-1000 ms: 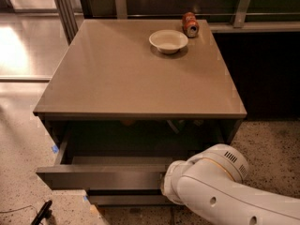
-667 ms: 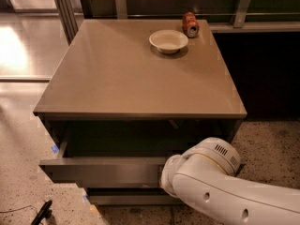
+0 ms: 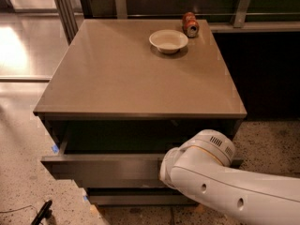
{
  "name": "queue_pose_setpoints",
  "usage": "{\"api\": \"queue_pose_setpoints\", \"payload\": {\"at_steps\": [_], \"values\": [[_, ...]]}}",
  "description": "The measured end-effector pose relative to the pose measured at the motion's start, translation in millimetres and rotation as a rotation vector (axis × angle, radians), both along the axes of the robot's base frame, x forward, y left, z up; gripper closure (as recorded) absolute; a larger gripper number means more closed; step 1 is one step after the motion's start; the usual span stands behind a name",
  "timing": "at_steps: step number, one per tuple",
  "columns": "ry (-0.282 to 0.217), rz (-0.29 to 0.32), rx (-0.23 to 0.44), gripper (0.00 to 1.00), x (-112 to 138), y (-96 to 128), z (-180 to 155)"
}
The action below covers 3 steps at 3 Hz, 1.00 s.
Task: Close top drawer
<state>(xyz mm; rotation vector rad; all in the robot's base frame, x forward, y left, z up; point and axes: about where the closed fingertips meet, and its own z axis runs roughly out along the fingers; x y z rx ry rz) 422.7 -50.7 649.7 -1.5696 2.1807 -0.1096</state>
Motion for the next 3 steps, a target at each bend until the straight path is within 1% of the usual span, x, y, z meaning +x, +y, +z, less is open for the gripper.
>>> {"api": "queue_pose_setpoints", "payload": {"at_steps": [1,2,3], "values": [[0.002,-0.047,-0.025,1.0,52.0,7.0,1.9],[-0.008,-0.054,-0.032,1.0,54.0,6.1,1.7],[-0.028,-0.084,-0.066,1.0,71.8,8.4,-0.2]]}}
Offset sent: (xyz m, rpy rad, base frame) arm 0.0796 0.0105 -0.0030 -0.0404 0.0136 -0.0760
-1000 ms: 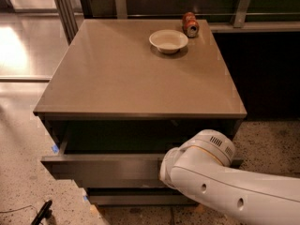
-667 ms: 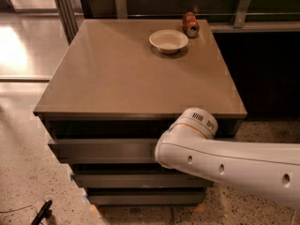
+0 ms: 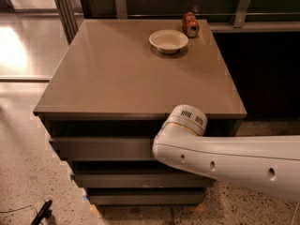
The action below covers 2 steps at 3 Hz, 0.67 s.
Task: Close top drawer
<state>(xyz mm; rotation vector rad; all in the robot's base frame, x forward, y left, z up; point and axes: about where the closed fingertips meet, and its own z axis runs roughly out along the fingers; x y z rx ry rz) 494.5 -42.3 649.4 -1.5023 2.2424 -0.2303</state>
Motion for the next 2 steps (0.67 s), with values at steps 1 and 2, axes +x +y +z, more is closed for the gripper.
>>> {"api": "queue_pose_setpoints", "payload": {"at_steps": [1,2], "values": [[-0.024,-0.002,-0.001,1.0,3.3,1.4,7.3],[-0.022,-0.003,-0.001,1.0,1.8,-1.5,7.6]]}}
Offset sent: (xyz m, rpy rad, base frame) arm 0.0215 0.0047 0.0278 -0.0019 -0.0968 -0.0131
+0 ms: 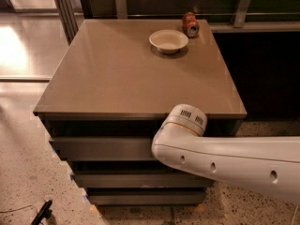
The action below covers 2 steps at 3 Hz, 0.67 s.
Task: Close top drawer
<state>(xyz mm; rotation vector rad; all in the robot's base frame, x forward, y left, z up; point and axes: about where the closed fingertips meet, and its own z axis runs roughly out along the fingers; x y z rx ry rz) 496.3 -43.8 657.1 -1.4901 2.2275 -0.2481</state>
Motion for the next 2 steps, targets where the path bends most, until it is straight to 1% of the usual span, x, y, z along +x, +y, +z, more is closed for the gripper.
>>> {"api": "queue_pose_setpoints", "payload": {"at_steps": [1,2], "values": [[0.022,-0.015,-0.005,1.0,-16.1,-30.2,1.3],[0.054,-0.058,-0.025,1.0,-40.0,-71.6,-4.9]]}}
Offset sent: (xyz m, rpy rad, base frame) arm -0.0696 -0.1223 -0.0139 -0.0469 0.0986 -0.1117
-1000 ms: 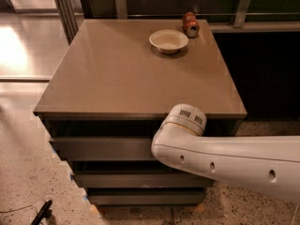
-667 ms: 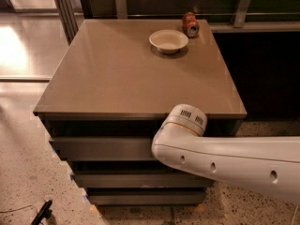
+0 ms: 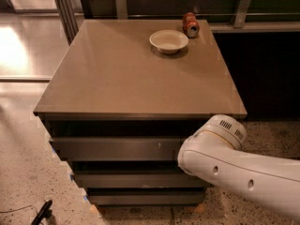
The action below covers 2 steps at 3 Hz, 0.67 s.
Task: Close top drawer
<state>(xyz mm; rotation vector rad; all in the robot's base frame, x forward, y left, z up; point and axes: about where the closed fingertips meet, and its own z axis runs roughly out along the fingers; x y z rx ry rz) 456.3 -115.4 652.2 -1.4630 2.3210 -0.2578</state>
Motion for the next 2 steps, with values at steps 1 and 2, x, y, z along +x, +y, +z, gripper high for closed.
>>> {"api": "queue_pose_setpoints", "payload": {"at_steps": [1,2], "values": [[0.041,-0.057,-0.019,1.0,-26.7,-45.2,-11.3],[0.065,-0.114,-0.025,1.0,-52.8,-85.8,-17.6]]}}
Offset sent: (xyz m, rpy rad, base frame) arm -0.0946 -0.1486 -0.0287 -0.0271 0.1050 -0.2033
